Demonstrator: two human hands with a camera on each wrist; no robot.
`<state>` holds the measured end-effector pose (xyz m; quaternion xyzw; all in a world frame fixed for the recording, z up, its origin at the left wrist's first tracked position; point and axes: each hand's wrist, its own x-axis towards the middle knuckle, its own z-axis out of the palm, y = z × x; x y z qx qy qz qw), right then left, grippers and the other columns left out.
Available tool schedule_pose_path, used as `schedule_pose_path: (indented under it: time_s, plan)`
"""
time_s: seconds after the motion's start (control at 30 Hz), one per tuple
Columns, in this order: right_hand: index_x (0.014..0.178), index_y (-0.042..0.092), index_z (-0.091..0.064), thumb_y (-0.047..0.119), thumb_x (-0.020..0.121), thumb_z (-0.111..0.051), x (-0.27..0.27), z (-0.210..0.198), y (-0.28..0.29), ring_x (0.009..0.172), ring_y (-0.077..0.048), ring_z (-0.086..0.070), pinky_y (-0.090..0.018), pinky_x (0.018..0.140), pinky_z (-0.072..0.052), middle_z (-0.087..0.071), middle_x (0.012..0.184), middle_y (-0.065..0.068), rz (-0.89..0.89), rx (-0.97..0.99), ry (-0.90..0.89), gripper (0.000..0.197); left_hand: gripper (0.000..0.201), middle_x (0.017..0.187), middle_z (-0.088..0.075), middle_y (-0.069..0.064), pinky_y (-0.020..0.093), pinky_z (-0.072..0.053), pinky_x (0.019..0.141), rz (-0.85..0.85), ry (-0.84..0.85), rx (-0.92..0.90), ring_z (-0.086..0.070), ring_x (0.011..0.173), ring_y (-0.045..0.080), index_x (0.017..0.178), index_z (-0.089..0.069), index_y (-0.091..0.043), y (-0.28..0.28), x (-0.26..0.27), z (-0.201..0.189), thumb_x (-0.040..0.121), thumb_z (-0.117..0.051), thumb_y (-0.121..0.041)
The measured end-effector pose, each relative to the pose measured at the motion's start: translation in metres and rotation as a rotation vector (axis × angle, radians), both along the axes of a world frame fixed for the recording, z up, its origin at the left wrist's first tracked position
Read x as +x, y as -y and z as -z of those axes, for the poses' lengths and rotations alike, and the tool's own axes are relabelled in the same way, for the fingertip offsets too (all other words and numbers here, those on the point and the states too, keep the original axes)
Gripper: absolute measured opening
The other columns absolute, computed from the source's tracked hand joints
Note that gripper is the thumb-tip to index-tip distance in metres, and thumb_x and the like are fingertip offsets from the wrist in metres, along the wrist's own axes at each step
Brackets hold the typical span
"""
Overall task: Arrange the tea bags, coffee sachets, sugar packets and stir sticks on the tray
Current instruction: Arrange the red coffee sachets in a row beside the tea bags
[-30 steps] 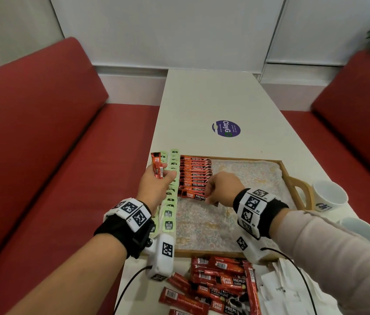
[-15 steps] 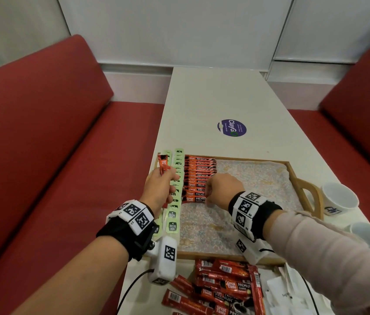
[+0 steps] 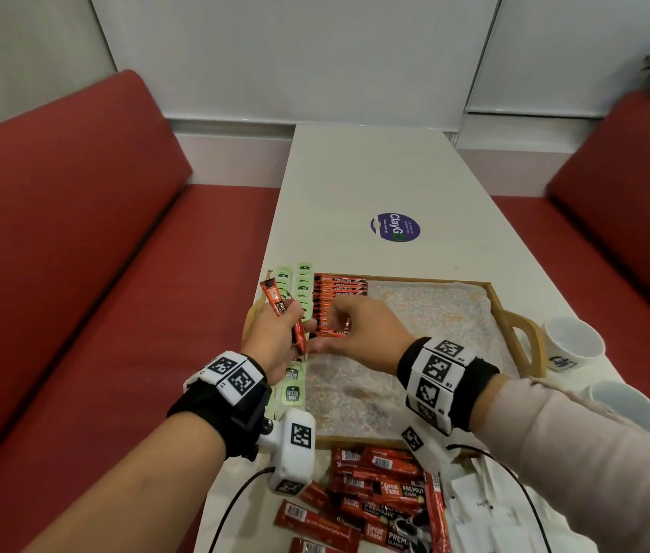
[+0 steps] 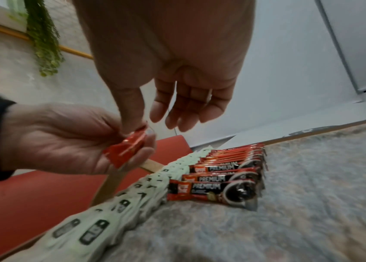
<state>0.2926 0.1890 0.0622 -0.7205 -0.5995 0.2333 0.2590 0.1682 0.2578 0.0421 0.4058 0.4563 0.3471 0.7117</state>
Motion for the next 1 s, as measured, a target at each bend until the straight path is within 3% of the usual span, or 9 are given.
schedule_pose_path:
  time_s: [0.07, 0.17, 0.3, 0.4, 0.53, 0.6, 0.77, 0.87, 1.0]
  plan:
    - [0.072, 0.027, -0.044, 0.031, 0.068, -0.083, -0.009, -0.005, 0.008, 0.065, 0.004, -0.053, -0.016, 0.058, -0.039, -0.058, 0.076, 0.014, -0.044, -0.021, -0.087, 0.039, 0.021, 0.104, -0.059, 0.011, 0.043, -0.056, 0.067, 0.001, 0.016, 0.013, -0.061, 0.08, 0.02, 0.119, -0.05, -0.004, 0.005, 0.003, -0.003, 0.1, -0.044, -0.009]
    - [0.079, 0.023, -0.043, 0.035, 0.069, -0.081, -0.014, 0.001, 0.011, 0.064, -0.009, -0.051, -0.022, 0.057, -0.039, -0.06, 0.078, 0.005, -0.034, -0.012, -0.041, 0.04, 0.015, 0.092, -0.065, 0.01, 0.042, -0.054, 0.069, 0.022, 0.065, 0.036, -0.063, 0.072, 0.02, 0.107, -0.057, -0.006, 0.015, 0.007, -0.008, 0.099, -0.045, -0.005]
    - [0.088, 0.019, -0.051, 0.017, 0.079, -0.073, -0.007, 0.006, 0.01, 0.066, -0.017, -0.06, -0.026, 0.062, -0.047, -0.062, 0.07, 0.001, 0.075, -0.012, -0.15, 0.023, 0.016, 0.1, -0.066, 0.01, 0.036, -0.056, 0.059, 0.111, 0.04, 0.078, -0.066, 0.078, 0.021, 0.104, -0.059, -0.015, 0.023, 0.009, -0.012, 0.1, -0.045, -0.01]
    - [0.089, 0.02, -0.057, 0.012, 0.081, -0.072, 0.006, 0.006, 0.009, 0.064, -0.015, -0.059, -0.033, 0.07, -0.053, -0.061, 0.07, 0.0, 0.121, -0.06, -0.189, 0.019, 0.022, 0.093, -0.07, 0.005, 0.048, -0.057, 0.073, 0.118, 0.039, 0.086, -0.066, 0.085, 0.027, 0.097, -0.063, -0.019, 0.024, 0.005, -0.016, 0.101, -0.043, -0.012]
    - [0.082, 0.012, -0.064, 0.007, 0.084, -0.069, 0.019, 0.007, 0.011, 0.061, -0.014, -0.06, -0.03, 0.07, -0.053, -0.063, 0.068, -0.001, 0.112, -0.149, -0.253, 0.007, 0.022, 0.108, -0.068, 0.006, 0.045, -0.057, 0.074, 0.183, -0.039, 0.091, -0.066, 0.095, 0.024, 0.117, -0.058, -0.017, 0.025, 0.001, -0.013, 0.101, -0.042, -0.017]
    - [0.074, 0.014, -0.063, 0.006, 0.083, -0.07, 0.023, 0.008, 0.011, 0.062, -0.014, -0.06, -0.027, 0.066, -0.052, -0.064, 0.068, -0.001, 0.136, -0.15, -0.263, 0.013, 0.019, 0.107, -0.068, 0.002, 0.043, -0.057, 0.074, 0.222, -0.068, 0.099, -0.067, 0.093, 0.018, 0.114, -0.057, -0.02, 0.025, 0.0, -0.012, 0.101, -0.044, -0.018]
    - [0.072, 0.019, -0.065, 0.01, 0.079, -0.075, 0.033, 0.008, 0.006, 0.062, -0.011, -0.058, -0.031, 0.075, -0.054, -0.065, 0.072, 0.001, 0.189, -0.152, -0.227, 0.015, 0.02, 0.103, -0.063, 0.0, 0.041, -0.057, 0.074, 0.176, -0.15, 0.152, -0.064, 0.086, 0.015, 0.116, -0.054, -0.015, 0.021, 0.001, -0.014, 0.101, -0.043, -0.021]
    - [0.067, 0.024, -0.062, 0.013, 0.077, -0.078, 0.04, 0.007, 0.004, 0.06, -0.004, -0.054, -0.026, 0.072, -0.049, -0.06, 0.067, 0.009, 0.189, -0.146, -0.138, 0.022, 0.021, 0.094, -0.056, -0.002, 0.033, -0.056, 0.067, 0.093, -0.189, 0.144, -0.059, 0.076, 0.013, 0.113, -0.053, -0.013, 0.013, 0.0, -0.013, 0.102, -0.041, -0.025]
    - [0.07, 0.016, -0.065, 0.008, 0.072, -0.08, 0.04, 0.01, 0.004, 0.062, -0.007, -0.056, -0.025, 0.067, -0.047, -0.061, 0.065, 0.008, 0.143, -0.209, 0.018, 0.017, 0.02, 0.094, -0.052, -0.003, 0.03, -0.053, 0.063, 0.047, -0.207, 0.117, -0.056, 0.07, 0.011, 0.102, -0.057, -0.017, 0.005, -0.005, -0.008, 0.101, -0.039, -0.027]
